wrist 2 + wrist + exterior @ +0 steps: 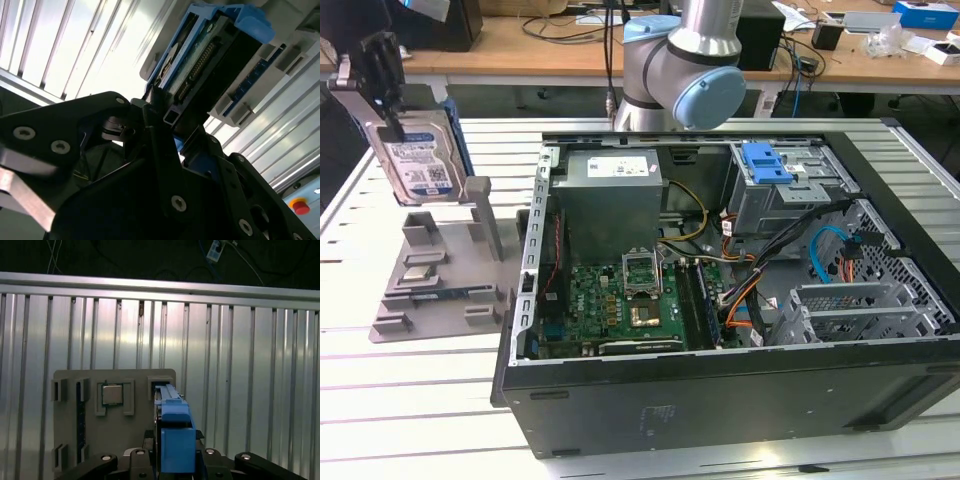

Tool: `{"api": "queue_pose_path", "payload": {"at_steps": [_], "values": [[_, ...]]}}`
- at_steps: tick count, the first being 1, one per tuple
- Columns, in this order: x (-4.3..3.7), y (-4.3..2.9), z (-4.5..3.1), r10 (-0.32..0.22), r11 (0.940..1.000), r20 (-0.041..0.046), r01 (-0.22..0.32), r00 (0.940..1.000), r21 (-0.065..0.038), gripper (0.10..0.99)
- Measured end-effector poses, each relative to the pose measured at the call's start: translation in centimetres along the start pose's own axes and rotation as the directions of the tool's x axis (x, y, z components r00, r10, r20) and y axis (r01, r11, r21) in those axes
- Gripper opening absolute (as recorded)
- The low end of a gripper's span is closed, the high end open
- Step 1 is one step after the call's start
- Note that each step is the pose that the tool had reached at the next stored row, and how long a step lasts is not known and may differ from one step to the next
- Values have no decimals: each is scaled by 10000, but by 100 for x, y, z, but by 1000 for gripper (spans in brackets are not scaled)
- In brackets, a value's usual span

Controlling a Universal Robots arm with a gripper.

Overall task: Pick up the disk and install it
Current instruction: 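Pick up the disk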

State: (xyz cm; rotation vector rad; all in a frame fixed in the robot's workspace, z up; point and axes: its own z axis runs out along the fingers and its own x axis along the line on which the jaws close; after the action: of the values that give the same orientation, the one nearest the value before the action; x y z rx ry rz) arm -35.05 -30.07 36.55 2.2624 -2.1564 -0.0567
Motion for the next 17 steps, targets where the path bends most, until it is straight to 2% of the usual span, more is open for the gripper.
{"api": "queue_pose_path", "payload": {"at_steps": [2, 5, 7, 9, 13, 16, 17], "values": [[-7, 3, -91, 0, 10000, 0, 0, 10000, -1, 369], [-24, 11, -321, 0, 10000, 0, 0, 10000, -1, 369], [-30, 14, -415, -1, 10000, 0, 1, 10000, 0, 369], [-44, 20, -597, 0, 10000, 0, 0, 10000, 0, 369], [-57, 26, -787, -1, 10000, 0, 1, 10000, 0, 369], [-73, 34, -1006, -1, 10000, 0, 1, 10000, 0, 369], [-82, 39, -1155, -1, 10000, 0, 1, 10000, 0, 369]]}}
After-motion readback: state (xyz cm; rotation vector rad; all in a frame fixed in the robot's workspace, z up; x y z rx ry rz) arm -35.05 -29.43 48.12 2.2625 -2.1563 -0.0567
